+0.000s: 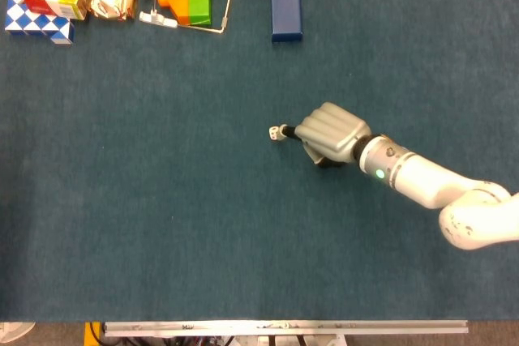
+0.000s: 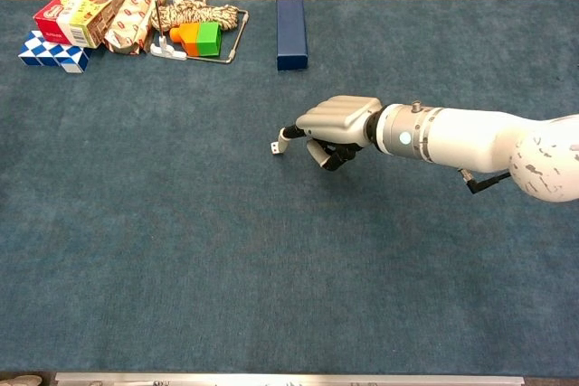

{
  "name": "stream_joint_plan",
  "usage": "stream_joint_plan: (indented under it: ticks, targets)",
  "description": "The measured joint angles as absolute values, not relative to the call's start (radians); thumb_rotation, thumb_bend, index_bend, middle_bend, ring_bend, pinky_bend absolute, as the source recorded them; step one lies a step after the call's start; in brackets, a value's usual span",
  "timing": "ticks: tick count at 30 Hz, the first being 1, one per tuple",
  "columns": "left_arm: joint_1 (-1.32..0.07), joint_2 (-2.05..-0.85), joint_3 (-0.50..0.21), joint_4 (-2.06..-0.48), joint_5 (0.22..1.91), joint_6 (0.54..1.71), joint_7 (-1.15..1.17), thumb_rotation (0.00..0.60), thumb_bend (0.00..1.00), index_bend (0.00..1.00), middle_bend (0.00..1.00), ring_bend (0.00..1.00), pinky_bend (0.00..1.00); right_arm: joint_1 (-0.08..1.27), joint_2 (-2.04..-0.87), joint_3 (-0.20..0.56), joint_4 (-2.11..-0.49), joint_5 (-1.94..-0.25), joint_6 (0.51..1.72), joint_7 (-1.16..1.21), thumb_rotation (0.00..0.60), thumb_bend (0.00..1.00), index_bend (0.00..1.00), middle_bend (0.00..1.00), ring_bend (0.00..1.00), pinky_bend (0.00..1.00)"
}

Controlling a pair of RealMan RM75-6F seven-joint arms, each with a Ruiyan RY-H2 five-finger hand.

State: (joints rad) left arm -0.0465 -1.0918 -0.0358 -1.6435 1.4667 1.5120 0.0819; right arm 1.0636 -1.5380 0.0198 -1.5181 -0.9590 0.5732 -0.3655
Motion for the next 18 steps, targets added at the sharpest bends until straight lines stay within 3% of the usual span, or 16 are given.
stream_joint_plan:
  ticks: [18]
  targets:
    - [-0.043,-1.095,-0.035,-1.637,1.472,1.516,0.078,0.6,0.17,0.11,0.11,0.12,0.06,1.083,-1.54,0.009,-1.531,-0.955,0.579,-0.355,0.6,1.0,0.22,1.0,1.0,1.0]
